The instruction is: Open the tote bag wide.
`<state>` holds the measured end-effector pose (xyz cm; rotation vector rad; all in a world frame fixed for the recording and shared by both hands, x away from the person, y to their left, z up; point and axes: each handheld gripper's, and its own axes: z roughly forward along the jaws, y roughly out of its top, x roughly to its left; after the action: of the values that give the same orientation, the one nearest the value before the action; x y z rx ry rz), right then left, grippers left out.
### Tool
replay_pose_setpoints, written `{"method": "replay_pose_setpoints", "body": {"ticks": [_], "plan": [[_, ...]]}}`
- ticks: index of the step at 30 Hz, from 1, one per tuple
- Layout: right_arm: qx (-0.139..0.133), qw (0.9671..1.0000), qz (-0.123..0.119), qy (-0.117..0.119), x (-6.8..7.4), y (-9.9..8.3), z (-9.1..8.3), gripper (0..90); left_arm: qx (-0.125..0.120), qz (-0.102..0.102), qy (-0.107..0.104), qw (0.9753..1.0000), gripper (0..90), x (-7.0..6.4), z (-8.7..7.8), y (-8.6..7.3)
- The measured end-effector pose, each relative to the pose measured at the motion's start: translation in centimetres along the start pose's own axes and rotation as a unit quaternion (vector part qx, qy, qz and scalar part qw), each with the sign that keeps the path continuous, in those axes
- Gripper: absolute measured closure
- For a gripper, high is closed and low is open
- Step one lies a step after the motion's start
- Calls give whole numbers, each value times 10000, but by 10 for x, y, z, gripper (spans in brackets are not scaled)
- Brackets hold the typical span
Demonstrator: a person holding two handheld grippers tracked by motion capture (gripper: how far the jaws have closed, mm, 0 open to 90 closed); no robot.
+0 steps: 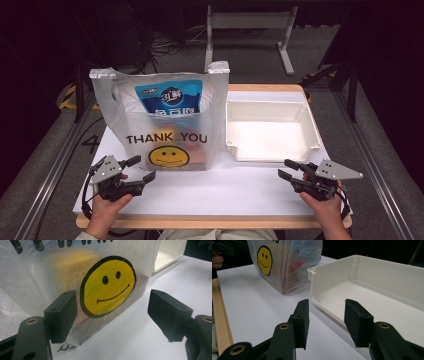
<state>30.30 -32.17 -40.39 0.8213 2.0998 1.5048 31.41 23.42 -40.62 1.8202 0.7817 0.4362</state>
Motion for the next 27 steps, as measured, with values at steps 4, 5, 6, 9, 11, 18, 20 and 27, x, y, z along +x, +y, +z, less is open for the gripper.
{"method": "replay_pose_setpoints", "body": {"ticks": [4,5,6,9,11,18,20,27], "plan": [[53,10000,-9,-11,0,0,1,559,-96,-90,-60,9999,244,-1,-6,7],[62,10000,-8,-20,0,0,2,559,-95,-91,-74,9999,244,-1,-8,9],[63,10000,-7,-13,0,-1,3,558,-115,-105,-98,9998,244,-2,-9,11],[121,9999,-20,-24,0,-1,4,556,-149,-51,-120,9998,240,-4,-13,16],[121,9999,-23,-22,0,-1,5,555,-185,-42,-151,9997,238,-5,-16,18],[165,9998,-30,-65,-1,-2,5,546,-310,-103,-126,9994,233,-2,-30,38],[177,9998,-21,-79,-2,-2,5,546,-335,-129,-151,9992,230,0,-32,42],[244,9997,-43,-61,-1,-3,7,536,-337,-265,56,9991,156,10,-43,57]]}}
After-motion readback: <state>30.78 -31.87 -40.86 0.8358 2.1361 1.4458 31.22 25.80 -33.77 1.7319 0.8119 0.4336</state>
